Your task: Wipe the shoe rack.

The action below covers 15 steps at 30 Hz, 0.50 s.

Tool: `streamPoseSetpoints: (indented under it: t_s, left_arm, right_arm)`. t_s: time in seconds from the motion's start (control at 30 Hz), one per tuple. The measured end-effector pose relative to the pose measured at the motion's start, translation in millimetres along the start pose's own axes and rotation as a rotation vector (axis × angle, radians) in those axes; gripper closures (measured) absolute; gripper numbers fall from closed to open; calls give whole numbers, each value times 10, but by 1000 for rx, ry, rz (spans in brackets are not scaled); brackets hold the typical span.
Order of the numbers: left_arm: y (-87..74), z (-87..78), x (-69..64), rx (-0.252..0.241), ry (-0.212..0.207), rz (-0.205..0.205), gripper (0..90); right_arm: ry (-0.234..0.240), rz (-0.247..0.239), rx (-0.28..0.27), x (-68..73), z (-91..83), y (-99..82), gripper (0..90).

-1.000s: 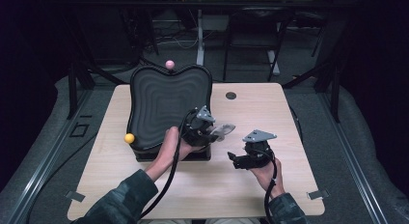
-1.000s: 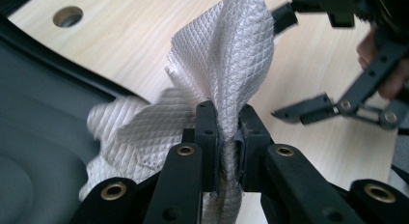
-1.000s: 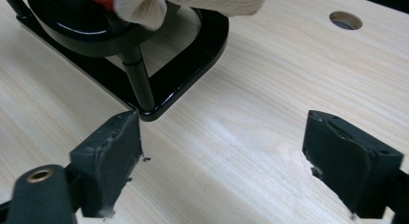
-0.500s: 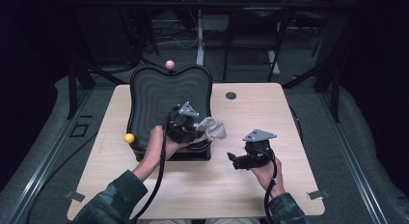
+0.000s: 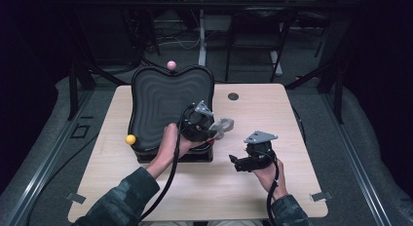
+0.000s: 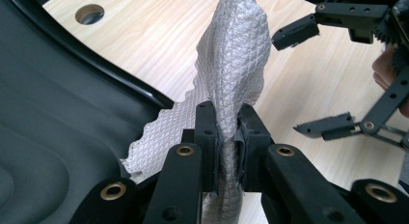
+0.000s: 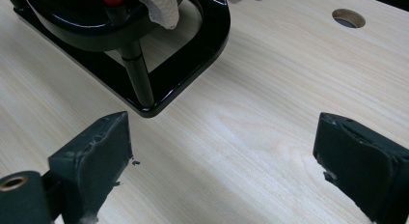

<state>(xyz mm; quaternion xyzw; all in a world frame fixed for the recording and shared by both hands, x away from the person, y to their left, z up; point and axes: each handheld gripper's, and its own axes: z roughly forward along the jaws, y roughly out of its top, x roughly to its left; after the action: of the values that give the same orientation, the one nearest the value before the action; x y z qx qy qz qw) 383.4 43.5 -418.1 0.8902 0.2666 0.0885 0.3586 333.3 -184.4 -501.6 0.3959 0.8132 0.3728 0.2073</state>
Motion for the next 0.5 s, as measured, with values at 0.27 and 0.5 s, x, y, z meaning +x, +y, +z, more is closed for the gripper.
streamPoseSetpoints:
  t_s: [0.27, 0.5]
  left_arm:
    - [-148, -128, 80, 28, 37, -11, 819]
    - [-87, -147, 192, -16, 60, -47, 818]
  right_arm:
    - [-2, -2, 4, -12, -4, 3, 59]
    - [-1, -2, -2, -8, -1, 8, 59]
